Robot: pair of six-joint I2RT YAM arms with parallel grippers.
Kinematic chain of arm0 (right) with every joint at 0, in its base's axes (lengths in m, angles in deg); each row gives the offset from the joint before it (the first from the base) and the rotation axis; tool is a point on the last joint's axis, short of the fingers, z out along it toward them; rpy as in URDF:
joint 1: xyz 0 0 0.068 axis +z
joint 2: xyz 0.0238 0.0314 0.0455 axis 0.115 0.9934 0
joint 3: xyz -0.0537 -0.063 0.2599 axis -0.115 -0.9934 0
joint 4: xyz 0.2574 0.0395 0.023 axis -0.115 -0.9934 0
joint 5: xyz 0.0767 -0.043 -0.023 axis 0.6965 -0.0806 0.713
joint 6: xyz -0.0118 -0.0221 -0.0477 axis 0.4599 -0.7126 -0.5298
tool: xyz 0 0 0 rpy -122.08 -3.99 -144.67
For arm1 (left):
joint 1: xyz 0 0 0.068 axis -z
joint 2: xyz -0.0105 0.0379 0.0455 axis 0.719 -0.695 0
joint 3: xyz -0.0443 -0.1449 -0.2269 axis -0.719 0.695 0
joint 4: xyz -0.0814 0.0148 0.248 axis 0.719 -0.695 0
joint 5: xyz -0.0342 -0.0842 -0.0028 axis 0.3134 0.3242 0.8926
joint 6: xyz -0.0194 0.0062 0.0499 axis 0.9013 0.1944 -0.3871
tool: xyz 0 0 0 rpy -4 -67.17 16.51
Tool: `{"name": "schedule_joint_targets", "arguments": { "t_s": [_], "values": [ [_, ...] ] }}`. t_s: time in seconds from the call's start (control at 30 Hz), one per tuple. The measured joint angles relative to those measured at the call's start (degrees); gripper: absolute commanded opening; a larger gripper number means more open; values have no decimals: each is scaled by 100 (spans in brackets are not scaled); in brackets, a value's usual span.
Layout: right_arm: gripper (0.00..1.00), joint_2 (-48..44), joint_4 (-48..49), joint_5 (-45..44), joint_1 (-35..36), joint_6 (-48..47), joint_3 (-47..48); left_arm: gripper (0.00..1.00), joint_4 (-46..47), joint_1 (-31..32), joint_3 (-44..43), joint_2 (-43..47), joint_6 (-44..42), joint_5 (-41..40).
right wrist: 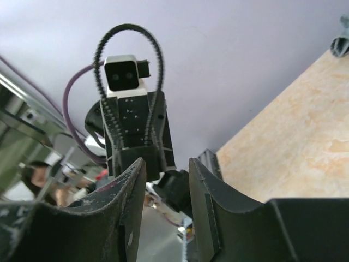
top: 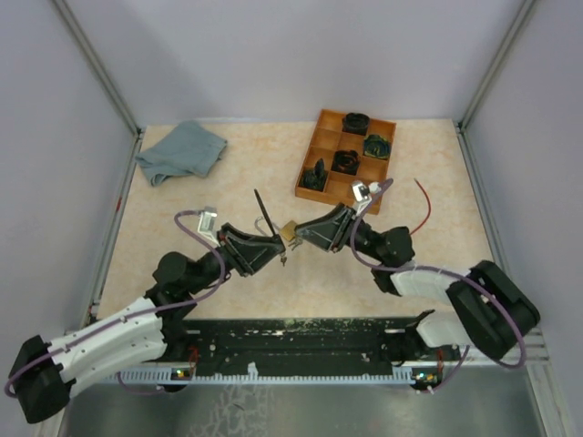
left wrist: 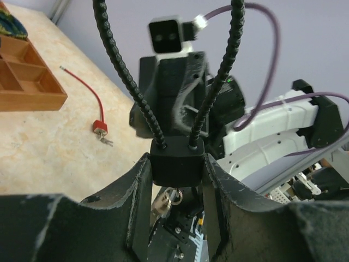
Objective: Unlock with the key
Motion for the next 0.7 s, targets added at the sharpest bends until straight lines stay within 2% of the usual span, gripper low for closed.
{"name": "schedule_joint_targets", "arguments": {
  "t_s": [0.03, 0.1, 0.27, 0.33, 0.5, 0.7],
  "values": [
    [39, -57, -39, 13, 0, -42, 0, 0, -2, -4, 20, -31, 2, 11],
    [39, -525, -717, 61, -9, -476, 9, 0, -13, -9, 55, -129, -2, 28],
    [40, -1786, -3224, 26, -22, -1939, 446, 0, -90, -11, 164, -468, -52, 133],
    [40, -2013, -4000, 20, -22, -2404, 785, 0, -96, -11, 188, -656, -101, 219],
    [39, -1893, -5318, 72, 76, -3152, 1506, 0, -90, -33, 190, -1045, -304, 490],
    [38, -1593, -6435, 63, 492, -3751, 1781, 0, -52, -33, 190, -1237, -599, 728]
  ]
}}
